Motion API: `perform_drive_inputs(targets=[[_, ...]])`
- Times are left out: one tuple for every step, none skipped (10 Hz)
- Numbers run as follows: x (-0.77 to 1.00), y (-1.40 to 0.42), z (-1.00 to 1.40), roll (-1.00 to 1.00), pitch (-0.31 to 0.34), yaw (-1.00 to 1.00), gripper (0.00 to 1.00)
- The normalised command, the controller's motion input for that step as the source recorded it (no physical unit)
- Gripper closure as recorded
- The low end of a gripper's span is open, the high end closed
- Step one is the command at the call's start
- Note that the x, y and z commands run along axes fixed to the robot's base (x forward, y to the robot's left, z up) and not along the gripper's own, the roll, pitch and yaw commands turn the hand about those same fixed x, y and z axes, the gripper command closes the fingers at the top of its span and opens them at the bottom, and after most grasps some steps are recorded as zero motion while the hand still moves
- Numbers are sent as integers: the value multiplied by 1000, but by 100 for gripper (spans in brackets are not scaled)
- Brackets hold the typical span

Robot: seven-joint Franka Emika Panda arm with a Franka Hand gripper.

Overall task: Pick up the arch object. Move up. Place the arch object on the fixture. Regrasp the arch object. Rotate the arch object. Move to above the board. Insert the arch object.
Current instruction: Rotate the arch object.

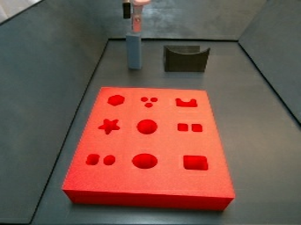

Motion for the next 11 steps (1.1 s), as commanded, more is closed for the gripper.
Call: perform_drive_inputs(targets=[[32,0,-25,-18,4,1000,0],[32,0,-25,-19,5,1000,0],[32,0,-25,-21,5,1000,0],[32,0,-25,-22,5,1000,0],[33,0,-25,-24,6,1000,0],[33,0,-25,-26,6,1000,0],[33,0,-24,-28,6,1000,0],[33,0,-24,-31,7,1000,0],[33,0,-24,-34,8,1000,0],[33,0,-24,-38,9,1000,0],[33,0,-24,-42,10,1000,0]])
